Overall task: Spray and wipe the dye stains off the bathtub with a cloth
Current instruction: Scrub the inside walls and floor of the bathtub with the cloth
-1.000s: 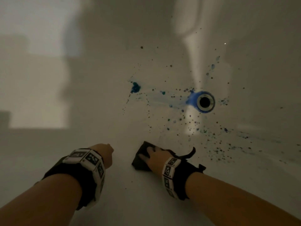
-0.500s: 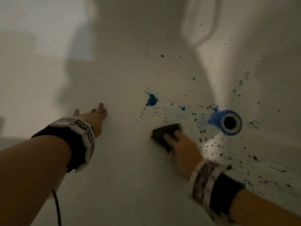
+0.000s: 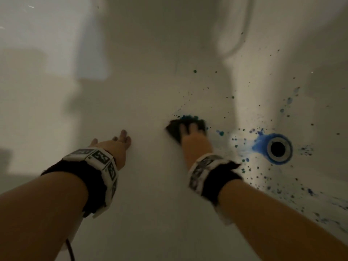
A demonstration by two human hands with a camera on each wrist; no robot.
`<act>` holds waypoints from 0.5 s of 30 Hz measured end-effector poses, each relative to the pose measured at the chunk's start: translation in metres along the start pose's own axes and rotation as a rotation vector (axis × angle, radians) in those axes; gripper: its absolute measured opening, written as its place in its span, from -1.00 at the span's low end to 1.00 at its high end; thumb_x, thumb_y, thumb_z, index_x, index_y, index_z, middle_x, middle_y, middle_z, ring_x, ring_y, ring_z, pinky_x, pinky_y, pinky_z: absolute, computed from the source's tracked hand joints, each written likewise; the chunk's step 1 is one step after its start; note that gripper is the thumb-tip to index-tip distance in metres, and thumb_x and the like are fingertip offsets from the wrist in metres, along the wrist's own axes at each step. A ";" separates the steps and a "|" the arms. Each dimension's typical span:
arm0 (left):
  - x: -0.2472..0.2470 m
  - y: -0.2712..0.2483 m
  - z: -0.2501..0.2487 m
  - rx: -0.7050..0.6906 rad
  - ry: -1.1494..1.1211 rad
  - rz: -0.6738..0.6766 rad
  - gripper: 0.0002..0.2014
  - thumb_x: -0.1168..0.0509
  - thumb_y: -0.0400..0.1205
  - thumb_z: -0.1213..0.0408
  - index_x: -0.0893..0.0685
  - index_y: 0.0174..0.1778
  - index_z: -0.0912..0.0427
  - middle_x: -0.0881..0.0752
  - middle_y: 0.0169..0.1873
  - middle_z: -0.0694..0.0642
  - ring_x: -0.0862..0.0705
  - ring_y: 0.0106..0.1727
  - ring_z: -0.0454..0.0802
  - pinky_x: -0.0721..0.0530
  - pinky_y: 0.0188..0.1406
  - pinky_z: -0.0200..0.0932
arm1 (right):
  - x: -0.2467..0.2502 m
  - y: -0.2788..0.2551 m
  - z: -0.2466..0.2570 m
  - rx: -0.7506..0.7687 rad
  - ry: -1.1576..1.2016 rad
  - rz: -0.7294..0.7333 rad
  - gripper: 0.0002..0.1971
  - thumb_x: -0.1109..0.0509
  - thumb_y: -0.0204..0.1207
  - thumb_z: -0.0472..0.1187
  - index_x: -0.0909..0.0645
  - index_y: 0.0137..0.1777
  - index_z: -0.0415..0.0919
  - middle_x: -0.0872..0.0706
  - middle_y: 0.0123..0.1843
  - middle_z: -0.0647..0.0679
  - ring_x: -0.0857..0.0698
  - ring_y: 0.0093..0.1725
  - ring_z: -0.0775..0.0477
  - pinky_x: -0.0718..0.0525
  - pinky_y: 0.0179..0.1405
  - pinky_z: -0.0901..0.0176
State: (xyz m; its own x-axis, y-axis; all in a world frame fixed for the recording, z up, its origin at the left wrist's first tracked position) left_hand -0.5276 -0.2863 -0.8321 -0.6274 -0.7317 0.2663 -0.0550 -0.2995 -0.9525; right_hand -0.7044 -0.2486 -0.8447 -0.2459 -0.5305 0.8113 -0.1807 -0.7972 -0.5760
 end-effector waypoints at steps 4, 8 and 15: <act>0.046 -0.001 0.010 0.037 -0.050 -0.281 -0.41 -0.02 0.67 0.30 -0.05 0.65 0.01 -0.22 0.60 0.06 -0.25 0.59 -0.02 -0.01 0.62 -0.02 | 0.009 -0.003 -0.120 -0.302 0.154 -0.092 -0.56 -0.06 0.71 -0.13 -0.24 0.56 -0.23 -0.31 0.47 -0.35 -0.43 0.38 -0.39 -0.42 0.37 -0.12; 0.072 0.019 0.003 0.001 -0.111 -0.418 -0.09 -0.33 0.60 0.11 0.20 0.65 0.11 0.22 0.65 0.02 0.05 0.66 0.02 0.03 0.61 0.09 | 0.019 -0.048 -0.167 -0.463 0.331 -0.092 -0.49 -0.22 0.63 -0.21 -0.26 0.58 -0.15 -0.29 0.53 -0.29 -0.33 0.48 -0.31 -0.31 0.44 0.04; 0.062 0.032 0.007 -0.001 -0.173 -0.504 0.02 -0.40 0.50 -0.03 0.21 0.65 0.05 0.24 0.64 0.01 0.06 0.66 0.01 -0.02 0.61 0.04 | 0.050 -0.033 0.035 0.180 0.314 -0.357 -0.55 -0.54 0.25 -0.26 -0.69 0.19 -0.24 -0.73 -0.01 -0.30 -0.76 -0.21 -0.13 -0.70 -0.26 0.27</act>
State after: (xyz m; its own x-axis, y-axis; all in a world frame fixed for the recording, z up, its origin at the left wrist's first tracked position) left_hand -0.5631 -0.3452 -0.8447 -0.3855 -0.5880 0.7111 -0.3174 -0.6391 -0.7006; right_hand -0.6775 -0.2593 -0.7815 -0.4781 -0.1257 0.8692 -0.1458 -0.9646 -0.2197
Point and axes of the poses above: each hand's wrist, its own y-axis towards the middle knuckle, its own x-axis out of the back of the hand, z = x × y, the point moved 10 cm from there along y, towards the middle knuckle
